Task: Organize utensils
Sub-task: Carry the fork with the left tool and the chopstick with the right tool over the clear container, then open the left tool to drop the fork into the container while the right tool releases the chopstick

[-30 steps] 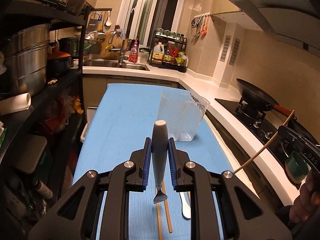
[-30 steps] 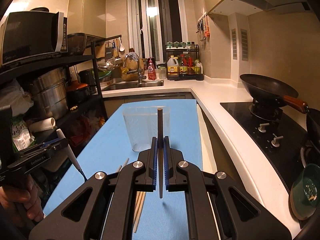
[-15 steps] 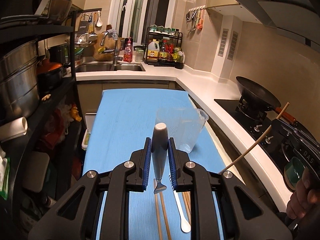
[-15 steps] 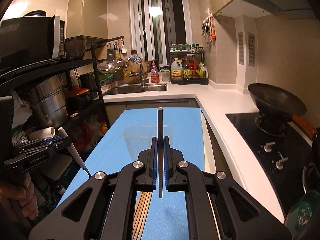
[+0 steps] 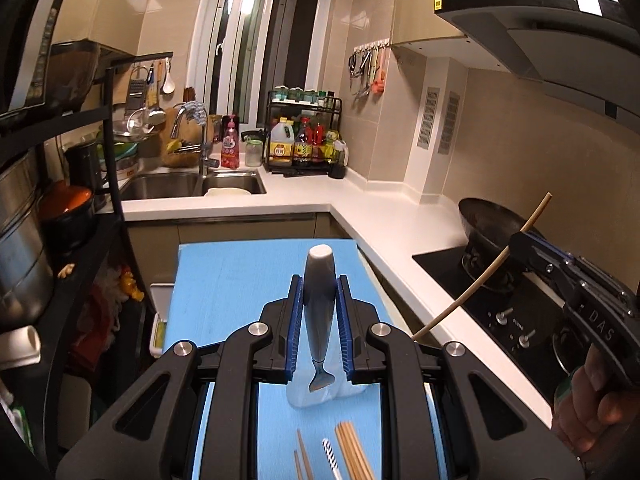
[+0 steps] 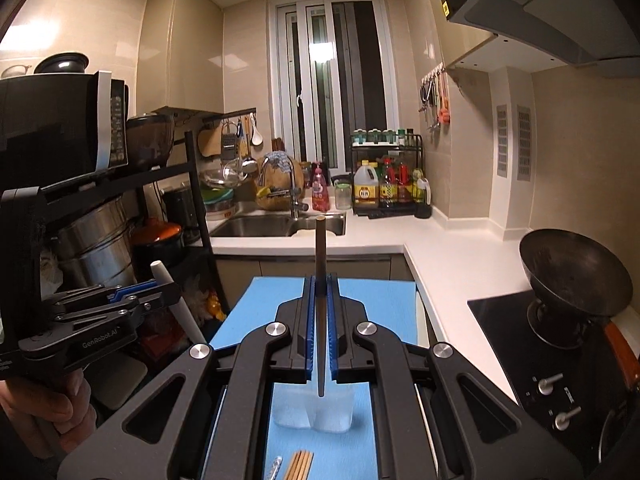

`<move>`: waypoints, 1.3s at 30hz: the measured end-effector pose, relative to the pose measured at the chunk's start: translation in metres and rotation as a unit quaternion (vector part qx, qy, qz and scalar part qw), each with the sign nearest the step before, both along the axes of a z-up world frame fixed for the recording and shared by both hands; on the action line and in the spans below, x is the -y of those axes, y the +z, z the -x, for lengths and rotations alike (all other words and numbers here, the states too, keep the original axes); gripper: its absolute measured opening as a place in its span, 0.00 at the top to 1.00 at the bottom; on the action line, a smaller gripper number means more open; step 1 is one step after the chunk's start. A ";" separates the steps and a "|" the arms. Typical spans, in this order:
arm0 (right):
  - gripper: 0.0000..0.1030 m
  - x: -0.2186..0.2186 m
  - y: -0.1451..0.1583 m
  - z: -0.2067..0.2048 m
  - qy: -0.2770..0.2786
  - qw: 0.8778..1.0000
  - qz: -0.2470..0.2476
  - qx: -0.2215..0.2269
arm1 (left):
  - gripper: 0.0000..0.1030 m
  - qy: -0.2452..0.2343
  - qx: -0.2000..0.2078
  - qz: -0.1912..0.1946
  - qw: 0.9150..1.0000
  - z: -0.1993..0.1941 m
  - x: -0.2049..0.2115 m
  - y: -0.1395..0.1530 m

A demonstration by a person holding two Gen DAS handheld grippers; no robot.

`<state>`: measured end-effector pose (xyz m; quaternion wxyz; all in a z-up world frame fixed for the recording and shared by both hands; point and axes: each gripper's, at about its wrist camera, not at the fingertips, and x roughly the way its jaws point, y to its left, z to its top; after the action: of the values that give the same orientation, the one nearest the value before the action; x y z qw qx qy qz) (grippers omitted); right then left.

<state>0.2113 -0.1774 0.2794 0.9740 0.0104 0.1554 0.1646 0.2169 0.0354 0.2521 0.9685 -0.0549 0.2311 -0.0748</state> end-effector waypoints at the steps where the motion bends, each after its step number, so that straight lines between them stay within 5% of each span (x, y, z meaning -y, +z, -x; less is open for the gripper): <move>1: 0.94 -0.001 0.000 -0.006 -0.001 1.000 -0.002 0.002 | 0.84 0.000 0.001 0.004 1.000 -0.007 0.000 0.001; 11: 0.94 -0.003 -0.057 -0.060 -0.011 0.999 -0.010 -0.040 | 0.84 -0.007 -0.041 0.008 0.999 -0.064 0.008 -0.047; 25: 0.93 -0.003 -0.120 -0.077 -0.006 0.993 -0.004 -0.116 | 0.84 -0.016 -0.098 0.007 0.995 -0.076 0.010 -0.101; 28: 0.87 -0.002 -0.124 -0.071 -0.013 0.992 0.002 -0.128 | 0.71 -0.010 -0.091 0.006 0.996 -0.068 0.008 -0.098; 39: 0.79 0.018 -0.115 -0.010 -0.036 0.992 0.004 -0.122 | 0.71 0.010 -0.045 0.001 0.999 0.008 -0.001 -0.083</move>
<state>0.2218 -0.1958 0.1649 0.9530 0.0321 0.2736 0.1258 0.2093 0.0369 0.1695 0.9578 -0.0617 0.2738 -0.0628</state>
